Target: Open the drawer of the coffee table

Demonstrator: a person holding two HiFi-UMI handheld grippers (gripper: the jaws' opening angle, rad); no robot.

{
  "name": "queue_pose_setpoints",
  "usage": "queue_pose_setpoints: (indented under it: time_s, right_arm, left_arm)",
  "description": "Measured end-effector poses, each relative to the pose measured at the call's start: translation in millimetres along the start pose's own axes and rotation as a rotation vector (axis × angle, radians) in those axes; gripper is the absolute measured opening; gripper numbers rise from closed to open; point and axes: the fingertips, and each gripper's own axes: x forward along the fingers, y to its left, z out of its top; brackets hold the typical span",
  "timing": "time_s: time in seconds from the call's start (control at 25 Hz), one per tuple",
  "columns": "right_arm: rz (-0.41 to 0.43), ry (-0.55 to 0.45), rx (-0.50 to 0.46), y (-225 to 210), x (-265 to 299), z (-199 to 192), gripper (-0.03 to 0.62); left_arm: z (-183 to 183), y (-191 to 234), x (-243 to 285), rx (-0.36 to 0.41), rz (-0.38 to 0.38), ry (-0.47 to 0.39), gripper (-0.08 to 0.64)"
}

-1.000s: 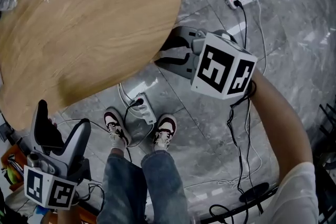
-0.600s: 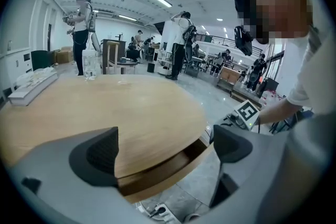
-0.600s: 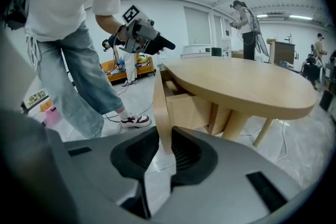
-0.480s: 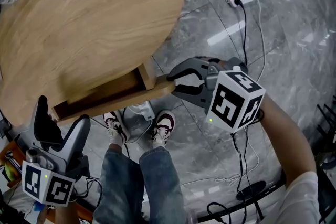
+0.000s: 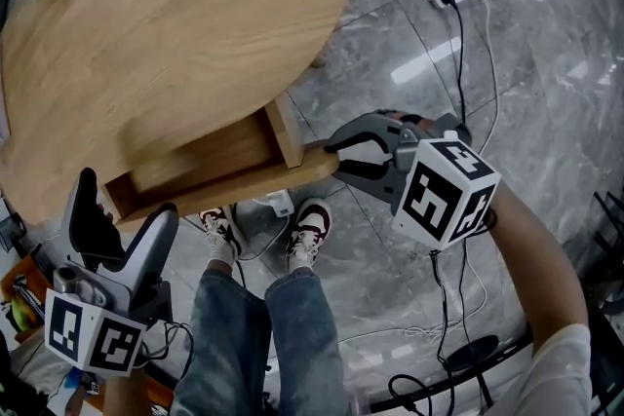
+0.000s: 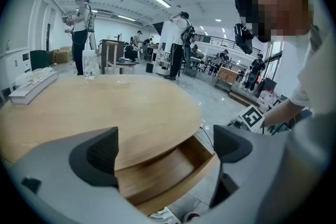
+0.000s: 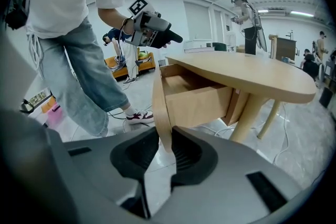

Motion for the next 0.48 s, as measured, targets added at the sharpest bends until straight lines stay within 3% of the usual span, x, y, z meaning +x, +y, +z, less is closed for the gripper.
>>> queue_pose_setpoints:
  time_s: [0.48]
  right_arm:
    - [0.08, 0.064, 0.011, 52.7, -5.8, -10.8, 0.08]
  left_arm:
    - [-8.4, -7.0, -0.4, -0.018, -0.018, 0.003, 0.557]
